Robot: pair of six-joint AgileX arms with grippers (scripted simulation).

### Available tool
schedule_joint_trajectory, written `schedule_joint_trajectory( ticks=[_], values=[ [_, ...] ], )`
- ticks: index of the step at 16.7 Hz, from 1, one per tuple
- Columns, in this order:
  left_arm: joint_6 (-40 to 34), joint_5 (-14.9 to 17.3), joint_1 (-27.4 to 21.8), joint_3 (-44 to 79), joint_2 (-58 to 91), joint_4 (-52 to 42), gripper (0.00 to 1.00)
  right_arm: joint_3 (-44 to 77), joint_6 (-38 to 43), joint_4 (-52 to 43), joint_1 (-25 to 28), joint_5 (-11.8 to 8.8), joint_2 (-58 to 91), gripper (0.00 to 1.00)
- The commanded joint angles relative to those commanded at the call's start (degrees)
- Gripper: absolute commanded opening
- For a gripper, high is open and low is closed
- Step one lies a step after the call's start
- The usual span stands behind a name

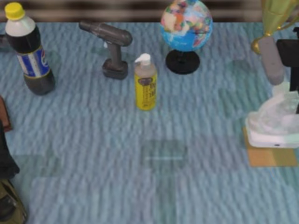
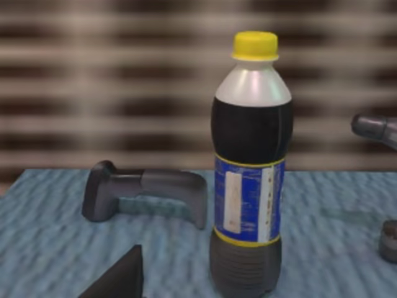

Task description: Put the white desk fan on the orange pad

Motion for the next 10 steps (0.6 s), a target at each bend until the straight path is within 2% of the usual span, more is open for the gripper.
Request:
schedule_joint_trajectory(
  ticks=[3, 10],
  values=[
    [0.0, 0.0, 0.0, 0.0, 0.0, 0.0, 1.00, -1.0, -3.4, 0.9, -1.1, 0.7, -0.5, 0.00],
    [0.0, 0.0, 0.0, 0.0, 0.0, 0.0, 1.00, -1.8, -3.3, 1.8, -0.8, 0.7, -0.3, 0.00]
  ],
)
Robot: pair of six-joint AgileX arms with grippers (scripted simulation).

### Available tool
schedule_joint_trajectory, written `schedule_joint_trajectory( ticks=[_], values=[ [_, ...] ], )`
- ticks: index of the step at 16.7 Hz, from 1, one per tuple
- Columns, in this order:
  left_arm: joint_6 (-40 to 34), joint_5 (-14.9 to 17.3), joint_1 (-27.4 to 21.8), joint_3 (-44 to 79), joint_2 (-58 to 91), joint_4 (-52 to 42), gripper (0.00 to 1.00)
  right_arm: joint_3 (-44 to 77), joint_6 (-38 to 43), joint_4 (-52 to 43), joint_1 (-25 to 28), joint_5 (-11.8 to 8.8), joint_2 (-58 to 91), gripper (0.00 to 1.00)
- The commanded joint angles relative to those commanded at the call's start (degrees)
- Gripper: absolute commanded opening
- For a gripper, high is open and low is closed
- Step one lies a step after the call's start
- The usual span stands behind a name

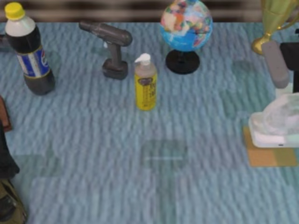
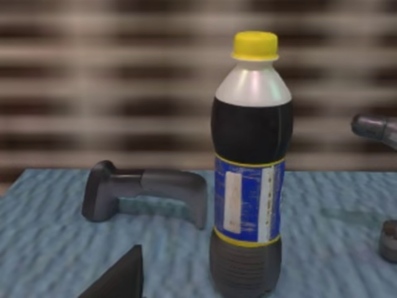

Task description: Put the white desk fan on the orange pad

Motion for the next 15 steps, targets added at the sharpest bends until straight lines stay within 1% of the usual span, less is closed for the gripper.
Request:
schedule_joint_trajectory(
  ticks=[5, 9, 15],
  values=[
    [0.0, 0.0, 0.0, 0.0, 0.0, 0.0, 1.00, -6.2, 0.0, 6.5, -0.2, 0.0, 0.2, 0.00],
    [0.0, 0.0, 0.0, 0.0, 0.0, 0.0, 1.00, -6.6, -0.1, 6.9, -0.2, 0.1, 0.2, 0.00],
    [0.0, 0.0, 0.0, 0.0, 0.0, 0.0, 1.00, -6.6, -0.1, 6.9, -0.2, 0.1, 0.2, 0.45]
  ],
)
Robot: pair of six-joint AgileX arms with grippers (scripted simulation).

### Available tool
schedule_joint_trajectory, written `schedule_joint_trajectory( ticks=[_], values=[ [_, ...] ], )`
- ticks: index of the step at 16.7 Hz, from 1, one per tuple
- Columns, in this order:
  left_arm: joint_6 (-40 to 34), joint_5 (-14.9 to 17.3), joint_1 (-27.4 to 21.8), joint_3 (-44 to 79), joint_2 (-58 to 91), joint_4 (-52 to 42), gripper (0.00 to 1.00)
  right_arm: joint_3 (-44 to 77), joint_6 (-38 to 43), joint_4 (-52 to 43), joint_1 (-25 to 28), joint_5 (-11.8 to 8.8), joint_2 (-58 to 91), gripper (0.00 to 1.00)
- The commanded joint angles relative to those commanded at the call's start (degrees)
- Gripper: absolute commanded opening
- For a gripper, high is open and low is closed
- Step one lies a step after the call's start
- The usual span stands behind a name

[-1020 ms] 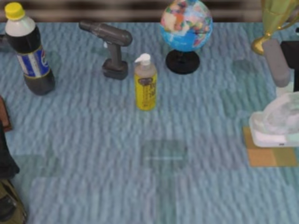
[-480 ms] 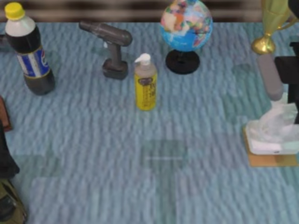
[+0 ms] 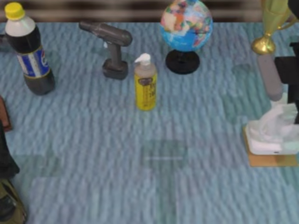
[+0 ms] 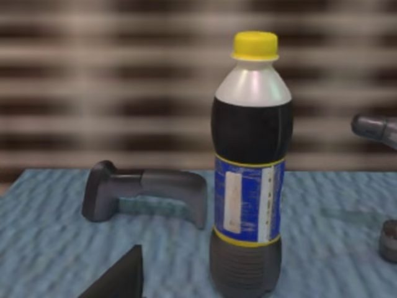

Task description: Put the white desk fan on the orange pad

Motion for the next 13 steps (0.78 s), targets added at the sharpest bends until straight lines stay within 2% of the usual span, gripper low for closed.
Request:
schedule_joint_trajectory(
  ticks=[7, 13],
  values=[
    [0.0, 0.0, 0.0, 0.0, 0.0, 0.0, 1.00, 0.0, 0.0, 0.0, 0.0, 0.0, 0.0, 0.98],
    [0.0, 0.0, 0.0, 0.0, 0.0, 0.0, 1.00, 0.0, 0.0, 0.0, 0.0, 0.0, 0.0, 1.00]
  ],
)
